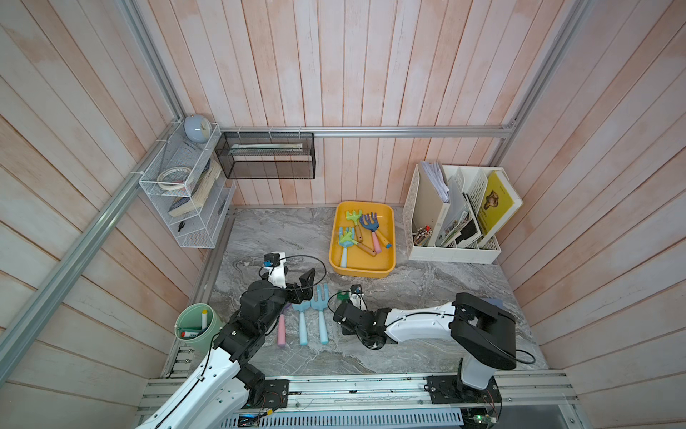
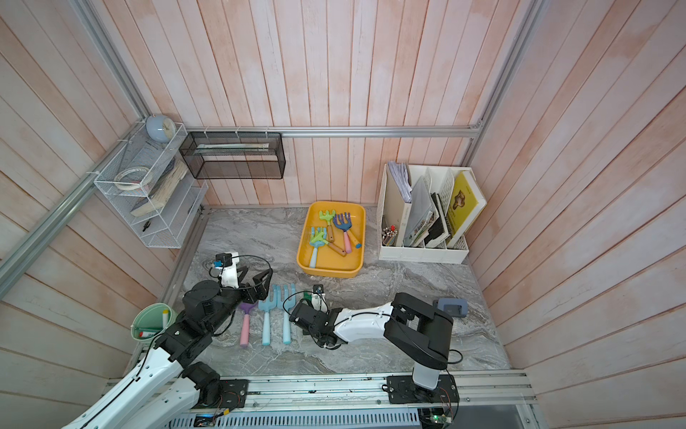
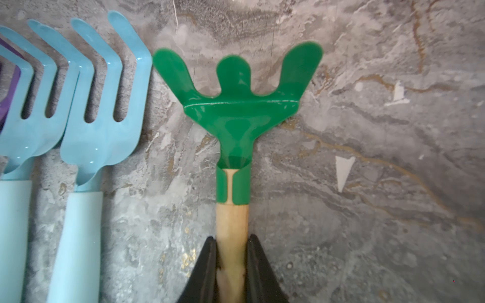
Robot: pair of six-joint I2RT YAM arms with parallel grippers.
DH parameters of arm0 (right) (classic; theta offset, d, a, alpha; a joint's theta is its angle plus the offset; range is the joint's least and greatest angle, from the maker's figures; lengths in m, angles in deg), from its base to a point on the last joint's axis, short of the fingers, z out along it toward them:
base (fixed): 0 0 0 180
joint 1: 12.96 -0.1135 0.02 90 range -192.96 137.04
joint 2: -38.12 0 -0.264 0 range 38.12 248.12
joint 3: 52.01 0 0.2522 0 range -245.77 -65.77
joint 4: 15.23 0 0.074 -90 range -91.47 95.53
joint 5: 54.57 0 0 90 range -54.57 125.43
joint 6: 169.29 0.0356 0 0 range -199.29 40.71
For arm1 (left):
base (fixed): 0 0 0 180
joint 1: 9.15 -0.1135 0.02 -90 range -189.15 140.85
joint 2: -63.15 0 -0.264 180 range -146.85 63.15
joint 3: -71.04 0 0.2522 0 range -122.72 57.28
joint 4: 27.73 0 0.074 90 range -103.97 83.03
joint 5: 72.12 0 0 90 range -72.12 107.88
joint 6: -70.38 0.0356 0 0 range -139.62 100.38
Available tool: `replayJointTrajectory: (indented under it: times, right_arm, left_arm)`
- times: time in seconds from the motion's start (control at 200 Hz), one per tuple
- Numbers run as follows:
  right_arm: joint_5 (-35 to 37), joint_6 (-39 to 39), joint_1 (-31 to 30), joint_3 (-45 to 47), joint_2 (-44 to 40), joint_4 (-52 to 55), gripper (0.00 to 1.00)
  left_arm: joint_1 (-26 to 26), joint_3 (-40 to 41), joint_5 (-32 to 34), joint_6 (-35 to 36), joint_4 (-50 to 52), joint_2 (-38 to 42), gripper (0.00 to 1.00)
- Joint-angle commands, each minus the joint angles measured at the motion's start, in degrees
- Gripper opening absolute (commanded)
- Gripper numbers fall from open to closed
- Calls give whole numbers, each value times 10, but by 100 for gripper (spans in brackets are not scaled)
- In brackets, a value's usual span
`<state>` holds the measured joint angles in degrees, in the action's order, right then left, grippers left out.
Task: Take the hand rake out of the storage box
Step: Place the rake at the center of the board.
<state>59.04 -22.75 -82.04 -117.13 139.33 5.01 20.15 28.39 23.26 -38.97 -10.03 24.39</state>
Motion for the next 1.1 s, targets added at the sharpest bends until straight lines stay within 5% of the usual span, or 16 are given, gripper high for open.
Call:
replayJointTrajectory:
  times: [0.0,0.66,0.82,1.095]
  right_arm:
    - [14,4,3,-28,28,18,7]
    - [-21,-10,1,-76,79,20,10]
    - [-12,0,1,-74,73,26,19]
    - [-6,11,0,-59,59,27,17]
  left_arm:
    - [-1,10,15,-4,4,5,100]
    - [-1,11,50,-10,10,-6,100]
    - [-1,13,45,-9,6,-4,100]
    - [-1,12,42,-8,4,-13,100]
